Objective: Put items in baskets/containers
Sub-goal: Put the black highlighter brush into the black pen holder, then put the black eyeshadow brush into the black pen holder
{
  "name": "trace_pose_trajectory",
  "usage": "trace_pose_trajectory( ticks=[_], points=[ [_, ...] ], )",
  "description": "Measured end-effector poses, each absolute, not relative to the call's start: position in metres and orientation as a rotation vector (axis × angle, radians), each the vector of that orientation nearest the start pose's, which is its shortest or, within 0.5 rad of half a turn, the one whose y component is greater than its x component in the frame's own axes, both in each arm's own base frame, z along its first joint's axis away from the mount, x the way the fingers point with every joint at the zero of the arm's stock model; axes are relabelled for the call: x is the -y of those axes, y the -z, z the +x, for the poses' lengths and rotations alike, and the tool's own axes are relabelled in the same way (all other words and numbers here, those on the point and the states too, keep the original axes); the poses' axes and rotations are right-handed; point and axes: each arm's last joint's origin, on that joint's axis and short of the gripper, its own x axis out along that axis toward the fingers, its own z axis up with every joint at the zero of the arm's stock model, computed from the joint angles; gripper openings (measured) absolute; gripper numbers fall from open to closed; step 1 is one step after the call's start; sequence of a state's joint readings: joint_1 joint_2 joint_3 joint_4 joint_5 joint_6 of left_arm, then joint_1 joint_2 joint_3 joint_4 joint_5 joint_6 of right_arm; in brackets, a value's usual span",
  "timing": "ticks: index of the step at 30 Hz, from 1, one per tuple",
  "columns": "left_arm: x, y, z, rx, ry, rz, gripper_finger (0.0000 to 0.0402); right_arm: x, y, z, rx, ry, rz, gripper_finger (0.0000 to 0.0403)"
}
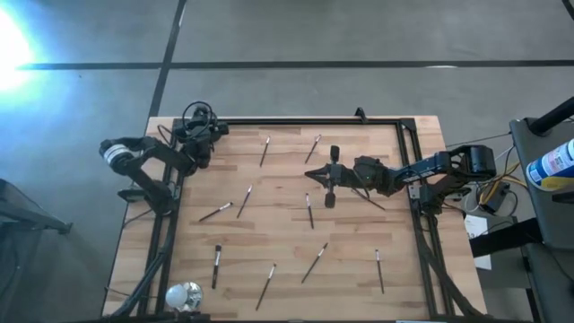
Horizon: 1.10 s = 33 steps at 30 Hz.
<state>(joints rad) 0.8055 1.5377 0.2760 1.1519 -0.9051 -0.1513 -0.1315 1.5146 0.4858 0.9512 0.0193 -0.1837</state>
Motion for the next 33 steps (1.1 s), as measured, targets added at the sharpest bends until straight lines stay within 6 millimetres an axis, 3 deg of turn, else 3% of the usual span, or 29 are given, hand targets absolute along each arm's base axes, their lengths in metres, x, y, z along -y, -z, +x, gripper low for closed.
trace_pose_trajectory(
  ticks=[11, 20, 26, 33],
  points=[
    [-0.179, -0.149, 0.140, 0.031, -1.715, -0.106, 0.0097, 0.037, -0.181, 0.277, -0.091, 0.143, -0.179, 0.0008],
    [-0.169, -0.181, 0.132, 0.037, -1.683, -0.038, 0.0062, 0.037, -0.181, 0.277, -0.091, 0.143, -0.179, 0.0008],
    [-0.151, -0.192, 0.135, -0.013, -1.472, -0.065, 0.0028, 0.037, -0.180, 0.277, -0.099, 0.150, -0.171, 0.0008],
    [-0.119, -0.192, 0.167, -0.081, -1.080, -0.059, 0.0001, 0.044, -0.179, 0.276, -0.105, 0.175, -0.154, 0.0008]
  ],
)
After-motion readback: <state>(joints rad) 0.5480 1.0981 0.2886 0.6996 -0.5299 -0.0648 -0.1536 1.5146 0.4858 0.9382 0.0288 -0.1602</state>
